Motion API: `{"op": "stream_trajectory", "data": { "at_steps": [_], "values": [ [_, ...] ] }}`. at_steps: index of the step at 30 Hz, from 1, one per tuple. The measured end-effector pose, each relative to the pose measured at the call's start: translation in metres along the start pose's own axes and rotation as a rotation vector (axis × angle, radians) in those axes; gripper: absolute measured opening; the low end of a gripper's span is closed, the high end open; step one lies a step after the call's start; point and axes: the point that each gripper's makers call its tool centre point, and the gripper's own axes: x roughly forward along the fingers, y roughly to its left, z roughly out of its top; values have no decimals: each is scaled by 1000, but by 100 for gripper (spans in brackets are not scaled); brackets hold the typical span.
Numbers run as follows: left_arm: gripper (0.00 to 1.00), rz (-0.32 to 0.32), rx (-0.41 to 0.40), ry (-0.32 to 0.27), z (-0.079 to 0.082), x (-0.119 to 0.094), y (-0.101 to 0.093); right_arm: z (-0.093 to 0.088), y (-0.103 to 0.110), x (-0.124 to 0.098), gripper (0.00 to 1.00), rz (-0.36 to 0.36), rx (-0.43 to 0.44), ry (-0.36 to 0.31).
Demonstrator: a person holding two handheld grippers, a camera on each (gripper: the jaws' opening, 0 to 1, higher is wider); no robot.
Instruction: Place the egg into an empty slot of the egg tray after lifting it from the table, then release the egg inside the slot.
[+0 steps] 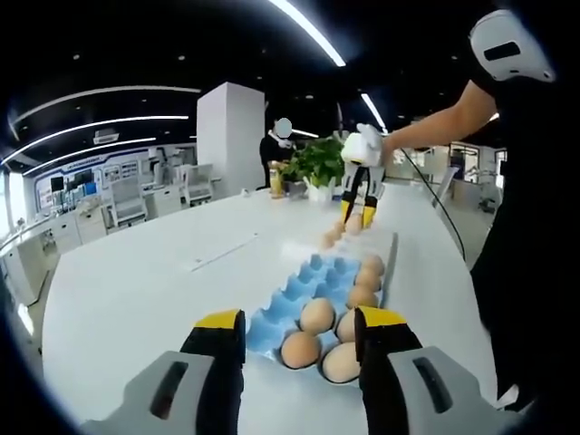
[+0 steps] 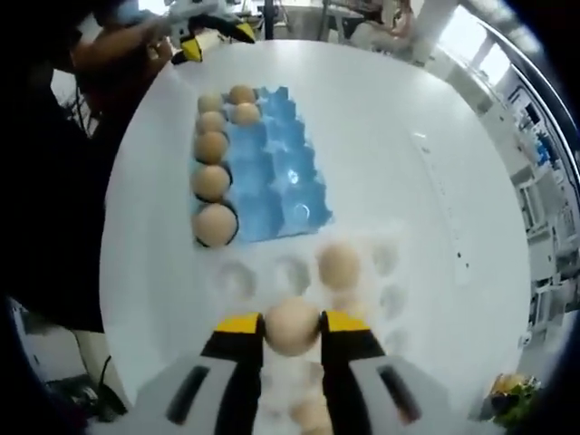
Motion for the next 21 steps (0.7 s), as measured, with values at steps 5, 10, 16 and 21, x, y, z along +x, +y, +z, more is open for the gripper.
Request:
{"op": "stream_trajectory", "data": {
  "at_steps": [5,10,16,21],
  "values": [
    [49,0,2,2,-1,0,0,12,1,5,24,7,-21,-15],
    [49,0,2,1,0,-1,-1,25,4,8,24,17,-46,-27],
    [48,3,4,2,0,-2,0,39,7,13,24,26,-71,-47],
    [48,1,4,4,-1,-1,0,49,9,16,24,37,-84,-57]
  ]
}}
